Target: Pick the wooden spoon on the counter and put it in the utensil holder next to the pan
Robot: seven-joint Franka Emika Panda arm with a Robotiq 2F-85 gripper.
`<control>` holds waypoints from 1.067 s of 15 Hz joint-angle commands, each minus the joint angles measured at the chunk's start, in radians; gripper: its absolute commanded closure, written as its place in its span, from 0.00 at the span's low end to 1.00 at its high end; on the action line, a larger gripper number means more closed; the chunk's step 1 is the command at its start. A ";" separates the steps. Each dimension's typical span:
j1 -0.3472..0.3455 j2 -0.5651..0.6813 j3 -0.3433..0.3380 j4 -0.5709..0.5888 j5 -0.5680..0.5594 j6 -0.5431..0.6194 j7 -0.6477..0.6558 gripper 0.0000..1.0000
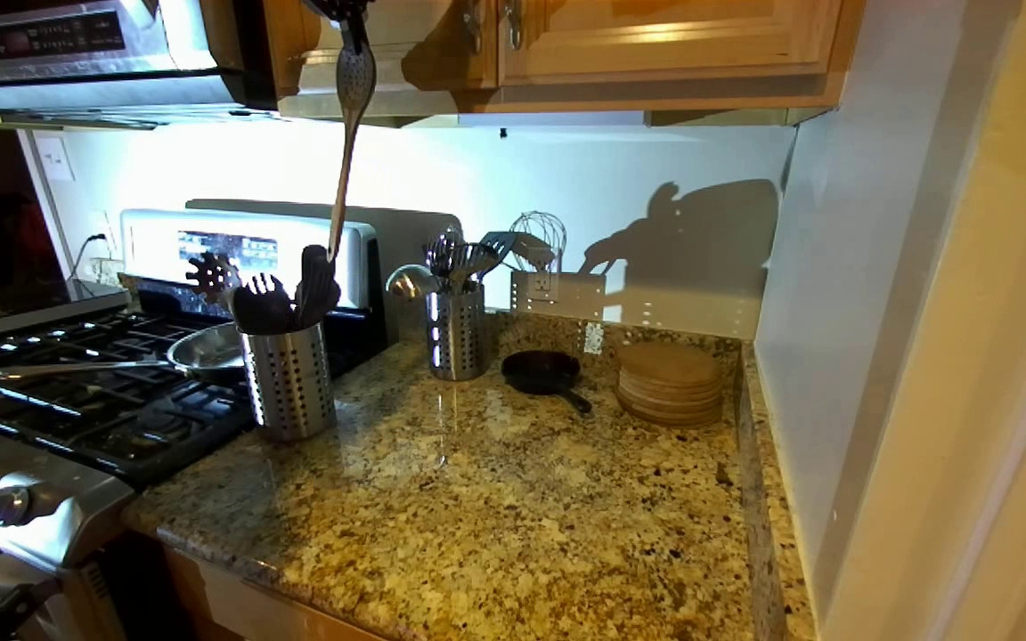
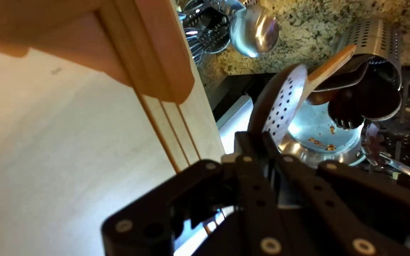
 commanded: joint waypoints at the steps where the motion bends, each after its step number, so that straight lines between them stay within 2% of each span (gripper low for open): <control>1: 0.045 0.002 0.007 0.034 -0.024 -0.031 -0.012 0.95; 5: 0.076 0.012 0.024 0.062 -0.029 -0.037 -0.029 0.95; 12: 0.095 0.011 0.067 0.110 -0.106 -0.027 -0.052 0.95; 16: 0.115 0.014 0.071 0.116 -0.088 -0.043 -0.067 0.95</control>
